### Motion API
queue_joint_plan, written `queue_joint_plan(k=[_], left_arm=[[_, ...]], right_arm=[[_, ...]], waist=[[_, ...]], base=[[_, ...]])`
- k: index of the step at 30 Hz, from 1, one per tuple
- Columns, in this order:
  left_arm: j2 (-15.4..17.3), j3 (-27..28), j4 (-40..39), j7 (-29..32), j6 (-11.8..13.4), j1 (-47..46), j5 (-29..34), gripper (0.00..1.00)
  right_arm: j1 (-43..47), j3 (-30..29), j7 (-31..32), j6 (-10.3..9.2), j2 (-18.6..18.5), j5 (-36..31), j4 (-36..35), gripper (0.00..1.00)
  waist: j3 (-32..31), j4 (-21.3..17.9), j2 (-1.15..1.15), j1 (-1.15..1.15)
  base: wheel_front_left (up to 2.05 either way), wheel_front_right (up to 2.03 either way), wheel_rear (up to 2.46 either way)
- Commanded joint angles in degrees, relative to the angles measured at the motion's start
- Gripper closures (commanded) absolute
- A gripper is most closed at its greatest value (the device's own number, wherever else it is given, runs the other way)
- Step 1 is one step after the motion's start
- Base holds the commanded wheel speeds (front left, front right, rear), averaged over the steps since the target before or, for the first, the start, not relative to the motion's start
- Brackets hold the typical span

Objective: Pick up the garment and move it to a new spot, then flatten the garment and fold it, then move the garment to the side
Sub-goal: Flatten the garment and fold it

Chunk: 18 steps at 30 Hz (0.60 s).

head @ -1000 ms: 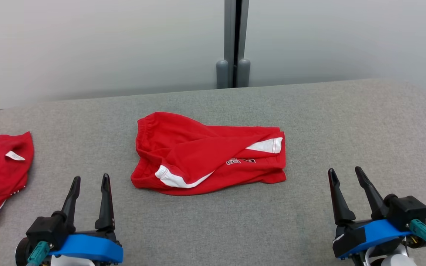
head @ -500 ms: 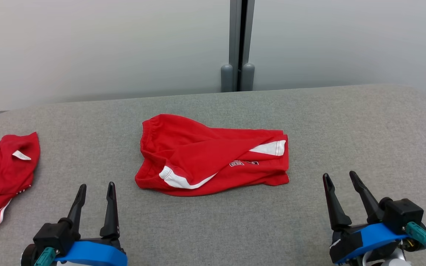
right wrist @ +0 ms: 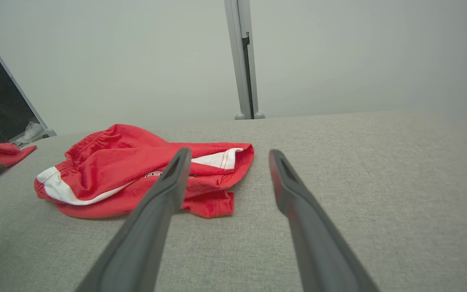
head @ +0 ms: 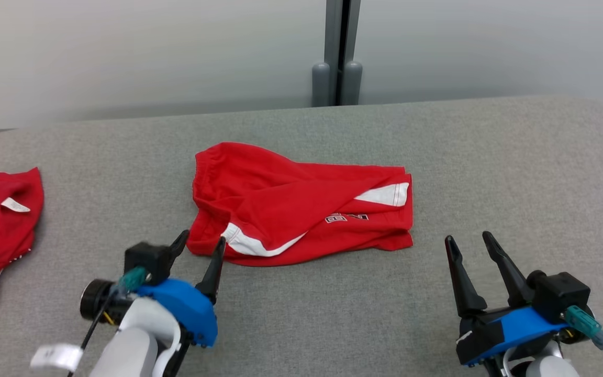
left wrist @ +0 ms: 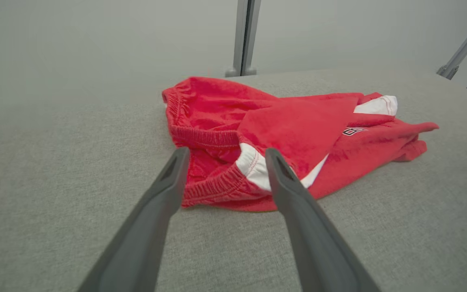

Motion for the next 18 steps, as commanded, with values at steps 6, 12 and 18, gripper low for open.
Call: queue_joint_plan(k=[6,12,18], left_arm=[[2.2,-4.0,3.0,8.7,-0.5,-7.0,-2.5,0.00],[6.1,-10.6,4.2,14.6,-0.5,-11.9,-6.3,0.00],[8.0,-13.0,3.9,15.4,-0.4,-13.8,-8.7,1.00]], right_arm=[[-2.4,2.1,-1.2,0.03,-0.3,0.9,1.0,0.00],[-4.4,3.1,-2.6,0.03,-0.3,1.9,2.5,0.00],[-5.9,2.7,-3.2,0.03,-0.3,1.9,3.1,0.00]], waist=[[2.4,-1.4,0.00,0.00],[5.6,-2.9,0.00,0.00],[7.4,-3.0,0.00,0.00]], base=[[0.00,0.00,0.00],[0.00,0.00,0.00],[0.00,0.00,0.00]])
